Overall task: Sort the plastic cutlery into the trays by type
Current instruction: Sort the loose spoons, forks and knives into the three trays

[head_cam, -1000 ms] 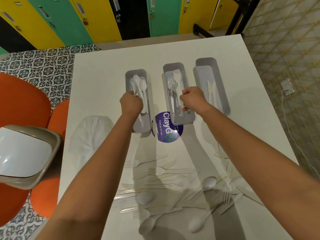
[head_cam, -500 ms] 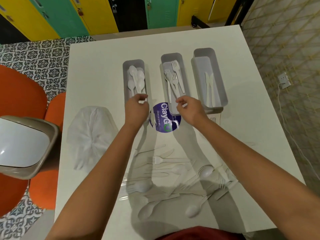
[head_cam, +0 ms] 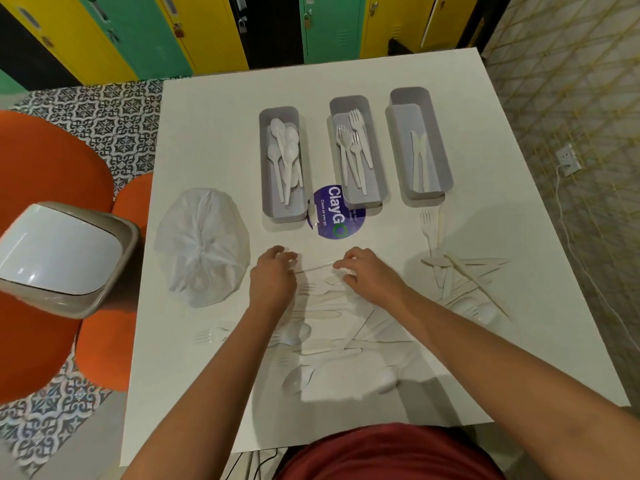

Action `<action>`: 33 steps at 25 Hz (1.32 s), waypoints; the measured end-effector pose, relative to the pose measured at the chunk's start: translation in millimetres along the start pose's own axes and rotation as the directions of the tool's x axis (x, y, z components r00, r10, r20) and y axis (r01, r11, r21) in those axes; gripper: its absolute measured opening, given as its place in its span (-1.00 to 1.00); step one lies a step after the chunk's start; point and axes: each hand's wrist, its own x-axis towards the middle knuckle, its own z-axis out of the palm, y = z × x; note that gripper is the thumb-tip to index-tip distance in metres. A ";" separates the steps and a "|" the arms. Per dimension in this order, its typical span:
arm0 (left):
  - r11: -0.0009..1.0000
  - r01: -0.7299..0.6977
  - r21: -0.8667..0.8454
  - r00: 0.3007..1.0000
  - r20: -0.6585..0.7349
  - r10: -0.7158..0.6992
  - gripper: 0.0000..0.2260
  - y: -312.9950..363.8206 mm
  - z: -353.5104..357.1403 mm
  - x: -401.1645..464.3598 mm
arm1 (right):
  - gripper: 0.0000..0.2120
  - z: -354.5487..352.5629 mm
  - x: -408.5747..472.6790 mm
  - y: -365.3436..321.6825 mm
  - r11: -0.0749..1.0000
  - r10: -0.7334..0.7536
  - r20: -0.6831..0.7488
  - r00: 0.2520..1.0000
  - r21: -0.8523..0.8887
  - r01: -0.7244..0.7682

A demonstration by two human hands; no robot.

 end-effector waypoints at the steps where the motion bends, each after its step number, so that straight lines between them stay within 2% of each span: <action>1: 0.999 -0.002 0.042 1.000 0.015 0.002 -0.65 -6.0 1.7 -4.5 | -0.67 4.7 -2.0 0.3 1.000 0.004 0.002 1.000 -0.019 -0.004; 11: 0.994 0.003 0.105 1.000 0.005 -0.004 -0.68 -18.0 5.9 -20.0 | -0.74 17.8 -4.9 -4.5 0.994 0.034 -0.058 0.998 -0.099 -0.040; 15: 0.993 0.032 0.112 0.999 0.013 -0.033 -0.73 -20.5 4.1 -18.8 | -0.78 21.1 -5.3 -6.0 0.981 0.053 -0.020 0.998 -0.187 -0.056; 19: 0.991 0.086 -0.104 0.995 0.049 -0.081 -0.75 -23.3 3.4 -22.3 | -0.78 23.7 -8.5 -7.5 0.965 0.061 0.016 0.998 -0.257 -0.055; 23: 0.952 0.101 -0.289 0.993 -0.023 -0.112 -0.74 -15.8 -9.7 -23.7 | -0.64 22.6 -13.9 -5.3 0.984 0.040 0.004 0.999 -0.172 -0.039; 25: 0.892 0.149 -0.427 0.986 -0.002 -0.166 -0.74 -8.4 -19.7 -20.9 | -0.60 17.4 -14.6 -0.9 0.989 0.034 -0.030 0.999 -0.143 -0.037; 28: 0.692 0.273 -0.668 0.959 0.133 -0.249 -0.71 5.3 -33.7 -15.4 | -0.69 5.8 -18.4 6.2 0.994 0.096 -0.147 0.984 -0.045 -0.104; 31: 0.528 0.333 -0.781 0.941 0.236 -0.244 -0.65 24.8 -43.0 -8.4 | -0.75 -8.8 -24.6 13.9 0.977 0.200 -0.248 0.948 0.116 -0.176; 33: 0.472 0.337 -0.814 0.941 0.271 -0.205 -0.63 40.1 -47.8 -4.7 | -0.78 -19.3 -29.6 19.2 0.950 0.272 -0.273 0.923 0.228 -0.213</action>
